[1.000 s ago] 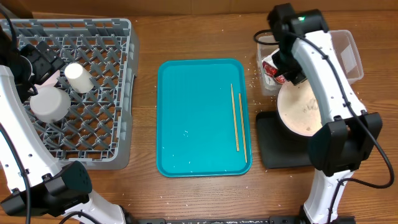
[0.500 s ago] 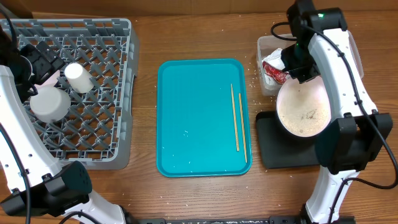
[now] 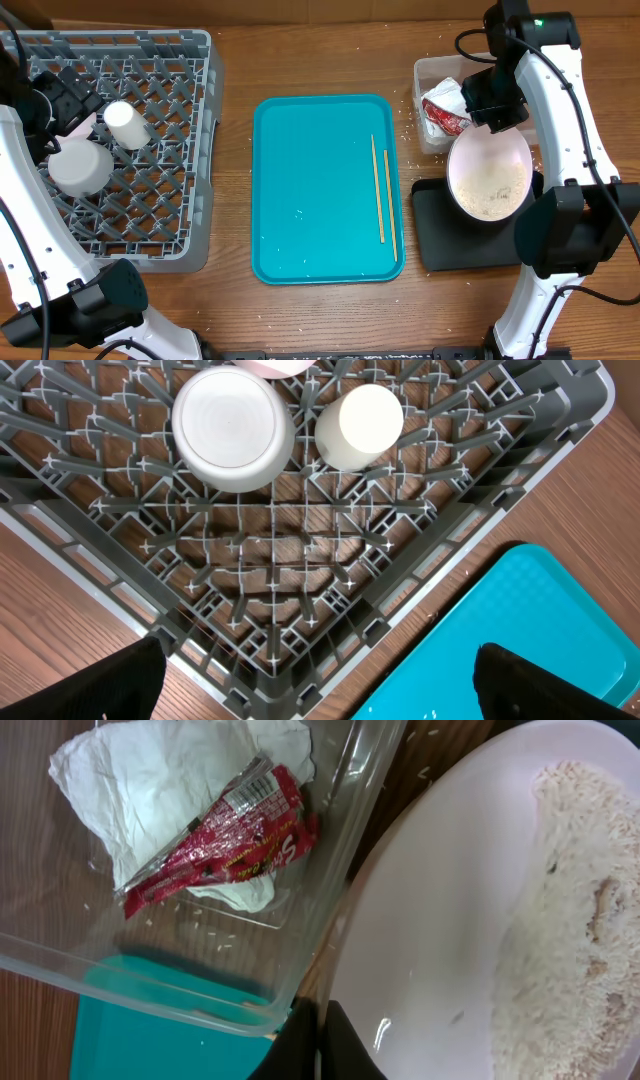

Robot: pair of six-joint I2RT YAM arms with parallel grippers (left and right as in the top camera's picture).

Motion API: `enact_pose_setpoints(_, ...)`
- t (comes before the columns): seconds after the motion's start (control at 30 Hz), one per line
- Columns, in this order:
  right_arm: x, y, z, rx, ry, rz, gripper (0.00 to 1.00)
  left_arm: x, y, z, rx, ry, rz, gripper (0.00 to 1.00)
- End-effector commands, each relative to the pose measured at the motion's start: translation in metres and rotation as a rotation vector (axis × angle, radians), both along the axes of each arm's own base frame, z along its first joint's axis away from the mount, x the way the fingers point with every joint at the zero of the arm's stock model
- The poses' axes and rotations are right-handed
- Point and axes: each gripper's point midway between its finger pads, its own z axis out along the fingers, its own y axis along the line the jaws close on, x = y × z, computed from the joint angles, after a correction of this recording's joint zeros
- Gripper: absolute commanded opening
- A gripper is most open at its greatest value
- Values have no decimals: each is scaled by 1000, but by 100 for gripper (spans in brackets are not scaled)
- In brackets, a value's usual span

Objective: Sort waste into correct bins and load items into the dishwasher

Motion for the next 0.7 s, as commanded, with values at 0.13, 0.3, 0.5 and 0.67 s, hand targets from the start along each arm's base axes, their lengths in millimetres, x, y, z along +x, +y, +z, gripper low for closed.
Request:
enact_pose_setpoints(0.13, -8, 3, 19, 30, -20, 15, 3, 0, -1, -1, -9, 1, 18, 100)
enact_pose_setpoints(0.3, -11, 12, 19, 80, -7, 19, 3, 0, -1, -1, -9, 1, 18, 100)
enact_pose_setpoints(0.5, -20, 12, 19, 104, 29, 9, 3, 0, -1, -1, -9, 1, 18, 100)
enact_pose_setpoints(0.67, -21, 13, 20, 178, 28, 50, 3, 0, -1, -1, -9, 1, 18, 100)
